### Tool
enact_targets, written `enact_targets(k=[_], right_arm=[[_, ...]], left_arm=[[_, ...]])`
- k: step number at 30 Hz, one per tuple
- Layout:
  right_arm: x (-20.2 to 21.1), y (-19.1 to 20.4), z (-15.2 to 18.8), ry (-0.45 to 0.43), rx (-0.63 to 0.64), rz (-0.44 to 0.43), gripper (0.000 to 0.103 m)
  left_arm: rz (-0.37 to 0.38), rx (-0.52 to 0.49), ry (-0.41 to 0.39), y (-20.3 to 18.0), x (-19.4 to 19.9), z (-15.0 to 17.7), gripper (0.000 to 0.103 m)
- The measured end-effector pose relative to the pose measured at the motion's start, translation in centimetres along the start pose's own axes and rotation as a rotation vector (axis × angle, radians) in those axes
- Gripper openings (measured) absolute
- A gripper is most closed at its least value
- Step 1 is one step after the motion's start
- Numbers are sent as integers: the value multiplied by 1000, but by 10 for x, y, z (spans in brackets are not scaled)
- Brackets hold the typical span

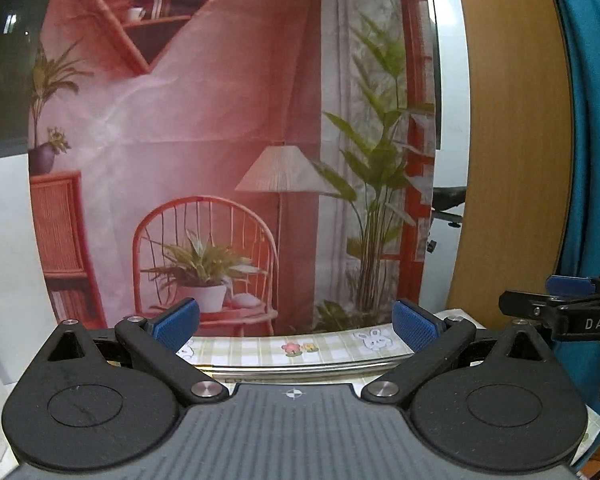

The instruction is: Organize fruits

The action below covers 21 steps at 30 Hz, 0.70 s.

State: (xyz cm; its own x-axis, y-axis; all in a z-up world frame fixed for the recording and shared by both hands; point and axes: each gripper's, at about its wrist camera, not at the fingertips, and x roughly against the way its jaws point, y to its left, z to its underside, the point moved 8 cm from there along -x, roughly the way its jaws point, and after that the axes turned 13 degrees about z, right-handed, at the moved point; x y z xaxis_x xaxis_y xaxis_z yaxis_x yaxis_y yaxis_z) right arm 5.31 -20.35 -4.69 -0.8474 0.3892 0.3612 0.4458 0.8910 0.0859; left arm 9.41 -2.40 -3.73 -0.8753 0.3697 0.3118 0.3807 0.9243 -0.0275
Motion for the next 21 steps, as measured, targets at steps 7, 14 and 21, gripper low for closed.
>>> enact_targets(k=[7, 14, 21], right_arm=[[7, 1, -3, -5, 10, 4, 103], [7, 0, 0, 3, 6, 10, 103], [5, 1, 2, 13, 7, 14, 103]], left_arm=[[-8, 13, 7, -2, 2, -1, 103], [-18, 22, 36, 5, -3, 4, 103], [-32, 17, 35, 6, -1, 3, 103]])
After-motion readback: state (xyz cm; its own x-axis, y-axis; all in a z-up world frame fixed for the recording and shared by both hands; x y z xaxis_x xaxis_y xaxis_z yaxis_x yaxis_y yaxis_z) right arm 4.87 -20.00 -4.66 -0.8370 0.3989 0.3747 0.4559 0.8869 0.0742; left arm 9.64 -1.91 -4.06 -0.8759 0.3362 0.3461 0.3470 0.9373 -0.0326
